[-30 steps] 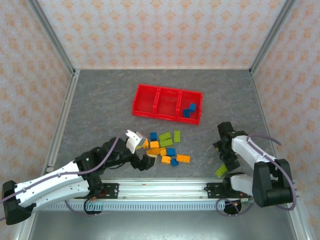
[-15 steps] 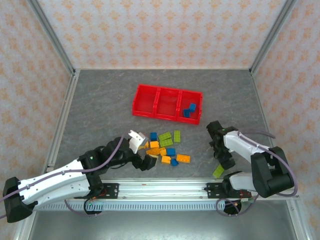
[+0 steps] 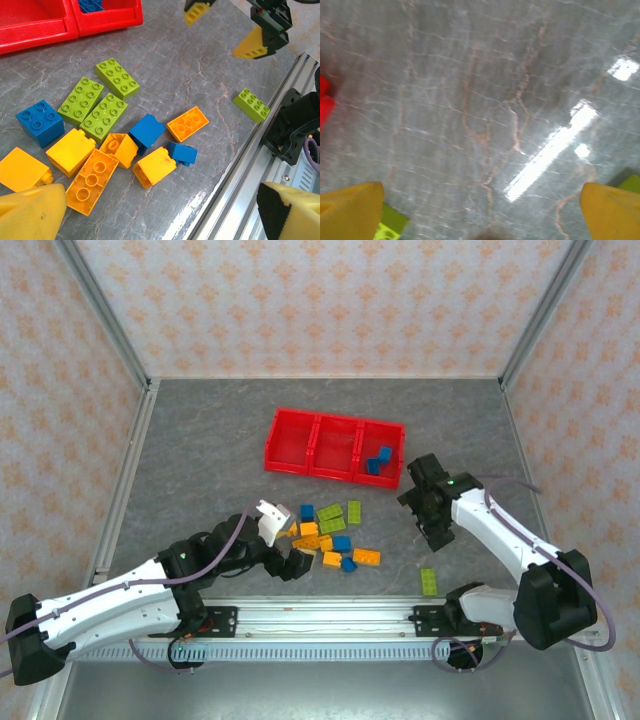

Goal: Sort the legos into containers by color
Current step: Rotate the lego at the bottom-right of the table, then pick up the lego from the bottom-right of the table.

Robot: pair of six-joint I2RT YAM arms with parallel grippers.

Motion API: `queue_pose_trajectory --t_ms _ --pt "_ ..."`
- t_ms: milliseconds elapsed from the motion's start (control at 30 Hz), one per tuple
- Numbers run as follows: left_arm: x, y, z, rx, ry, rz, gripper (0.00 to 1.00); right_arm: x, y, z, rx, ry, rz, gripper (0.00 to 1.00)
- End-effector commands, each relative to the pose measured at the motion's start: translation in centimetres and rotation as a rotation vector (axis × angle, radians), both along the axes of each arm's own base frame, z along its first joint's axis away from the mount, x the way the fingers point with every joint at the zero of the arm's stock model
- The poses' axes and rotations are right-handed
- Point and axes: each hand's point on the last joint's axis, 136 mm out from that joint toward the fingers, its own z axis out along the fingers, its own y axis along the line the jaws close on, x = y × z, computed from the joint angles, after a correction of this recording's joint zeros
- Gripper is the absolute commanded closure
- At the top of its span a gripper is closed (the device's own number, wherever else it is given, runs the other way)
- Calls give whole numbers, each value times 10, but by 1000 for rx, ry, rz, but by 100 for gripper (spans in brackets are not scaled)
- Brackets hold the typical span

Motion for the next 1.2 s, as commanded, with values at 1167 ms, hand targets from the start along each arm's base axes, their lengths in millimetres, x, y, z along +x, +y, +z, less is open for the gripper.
queue_pose_trajectory --t_ms 1167 --pt "-1 1 8 -19 -25 -5 1 -113 13 -77 -7 240 342 0"
